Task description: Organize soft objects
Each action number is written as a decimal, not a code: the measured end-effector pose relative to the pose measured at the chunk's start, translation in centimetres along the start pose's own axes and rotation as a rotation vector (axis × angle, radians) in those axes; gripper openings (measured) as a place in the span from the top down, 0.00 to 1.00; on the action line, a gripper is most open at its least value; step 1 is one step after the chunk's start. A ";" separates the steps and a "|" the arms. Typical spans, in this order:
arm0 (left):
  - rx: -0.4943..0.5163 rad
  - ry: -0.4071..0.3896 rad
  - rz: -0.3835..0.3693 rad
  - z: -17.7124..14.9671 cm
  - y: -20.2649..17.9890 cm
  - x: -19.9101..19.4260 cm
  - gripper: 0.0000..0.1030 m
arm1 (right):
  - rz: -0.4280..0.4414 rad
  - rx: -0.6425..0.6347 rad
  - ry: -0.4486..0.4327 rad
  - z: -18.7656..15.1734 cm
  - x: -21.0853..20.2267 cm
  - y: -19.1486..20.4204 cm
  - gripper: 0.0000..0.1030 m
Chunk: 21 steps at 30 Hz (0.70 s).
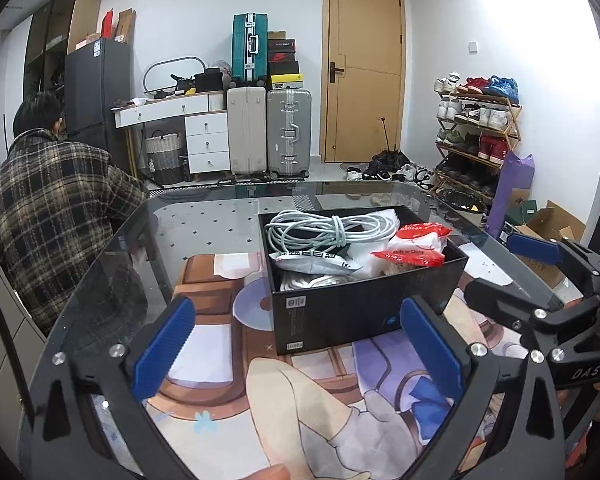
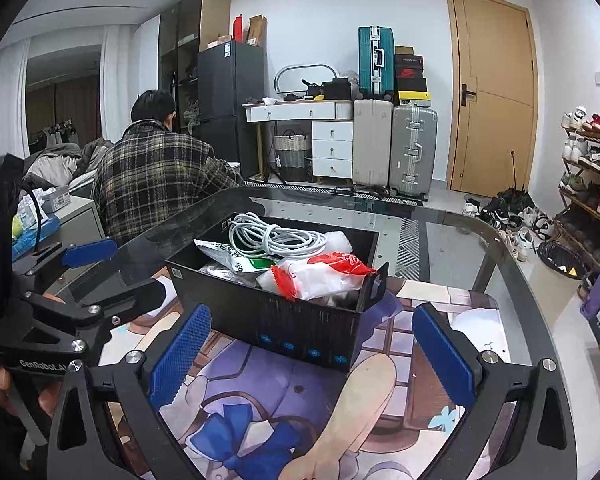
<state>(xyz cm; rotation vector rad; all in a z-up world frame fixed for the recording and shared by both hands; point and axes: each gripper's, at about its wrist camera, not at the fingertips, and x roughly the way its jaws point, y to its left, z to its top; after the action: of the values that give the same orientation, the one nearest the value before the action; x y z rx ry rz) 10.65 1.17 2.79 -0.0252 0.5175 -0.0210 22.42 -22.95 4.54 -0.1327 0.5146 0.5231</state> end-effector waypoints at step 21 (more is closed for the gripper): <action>-0.047 -0.001 -0.008 -1.1 0.8 1.6 0.00 | -0.030 0.055 -0.071 -1.6 0.4 -1.8 0.01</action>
<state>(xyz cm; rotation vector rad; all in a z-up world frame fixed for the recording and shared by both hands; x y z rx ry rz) 11.49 1.87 1.01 -0.0731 0.5170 -0.0164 22.89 -24.70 2.92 -0.0690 0.4564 0.4826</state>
